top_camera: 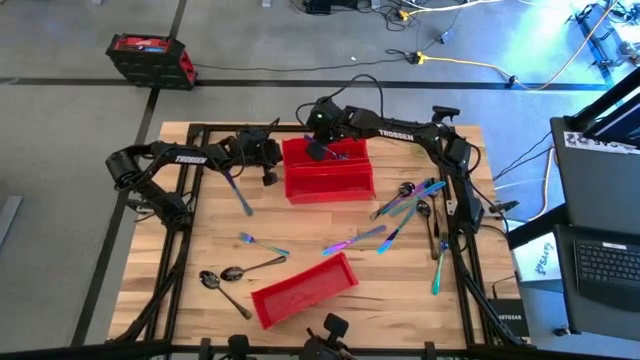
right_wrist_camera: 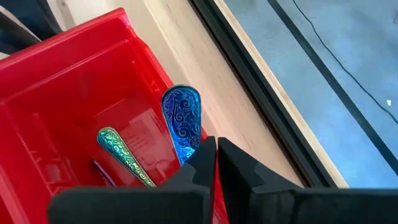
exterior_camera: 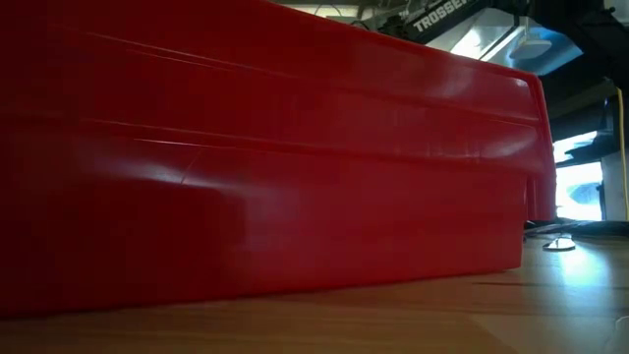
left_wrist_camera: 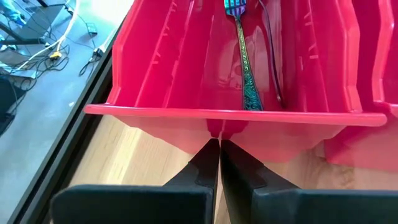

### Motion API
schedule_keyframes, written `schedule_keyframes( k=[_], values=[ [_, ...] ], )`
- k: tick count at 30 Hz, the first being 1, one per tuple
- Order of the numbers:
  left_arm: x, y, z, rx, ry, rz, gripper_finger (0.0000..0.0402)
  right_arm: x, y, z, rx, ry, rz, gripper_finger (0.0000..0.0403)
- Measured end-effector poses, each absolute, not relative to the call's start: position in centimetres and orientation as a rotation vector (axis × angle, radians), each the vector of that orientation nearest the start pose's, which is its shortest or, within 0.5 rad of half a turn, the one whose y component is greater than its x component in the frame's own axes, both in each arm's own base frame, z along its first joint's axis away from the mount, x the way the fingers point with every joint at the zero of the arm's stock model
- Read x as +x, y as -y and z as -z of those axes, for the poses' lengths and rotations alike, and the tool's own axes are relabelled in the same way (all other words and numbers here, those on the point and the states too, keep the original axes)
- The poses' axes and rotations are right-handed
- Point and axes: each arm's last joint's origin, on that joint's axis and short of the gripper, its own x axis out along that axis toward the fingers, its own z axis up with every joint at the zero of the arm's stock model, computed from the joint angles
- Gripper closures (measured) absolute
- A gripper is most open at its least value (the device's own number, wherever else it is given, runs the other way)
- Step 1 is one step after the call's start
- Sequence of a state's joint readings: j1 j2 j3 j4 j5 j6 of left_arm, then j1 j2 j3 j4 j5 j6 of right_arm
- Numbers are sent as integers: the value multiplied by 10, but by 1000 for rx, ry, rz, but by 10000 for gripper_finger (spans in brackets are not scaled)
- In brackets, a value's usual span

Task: Sort silverware
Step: Adjust the purple fork on the red bin

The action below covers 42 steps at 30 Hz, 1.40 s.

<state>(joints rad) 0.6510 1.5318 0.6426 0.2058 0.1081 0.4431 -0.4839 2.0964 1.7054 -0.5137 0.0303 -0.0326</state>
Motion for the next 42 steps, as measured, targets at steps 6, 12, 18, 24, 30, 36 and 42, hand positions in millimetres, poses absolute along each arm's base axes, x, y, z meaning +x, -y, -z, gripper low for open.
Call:
schedule_keyframes(
  k=[6,12,18,24,30,36,42],
  values=[
    [229,-171,-154,163,-740,-374,401,409,214,-218,188,-892,442,403],
    [229,-171,-154,158,-740,-376,401,410,211,-218,231,-881,401,403],
    [229,-171,-154,169,-742,-373,401,411,210,-218,231,-881,398,403],
    [229,-171,-154,170,-743,-375,401,411,212,-220,181,-869,421,403],
    [229,-171,-154,170,-744,-374,401,418,210,-239,75,-754,419,403],
    [229,-171,-153,170,-751,-370,401,422,212,-236,32,-728,414,403],
    [229,-171,-154,176,-751,-368,402,420,214,-236,-53,-762,454,403]
  ],
)
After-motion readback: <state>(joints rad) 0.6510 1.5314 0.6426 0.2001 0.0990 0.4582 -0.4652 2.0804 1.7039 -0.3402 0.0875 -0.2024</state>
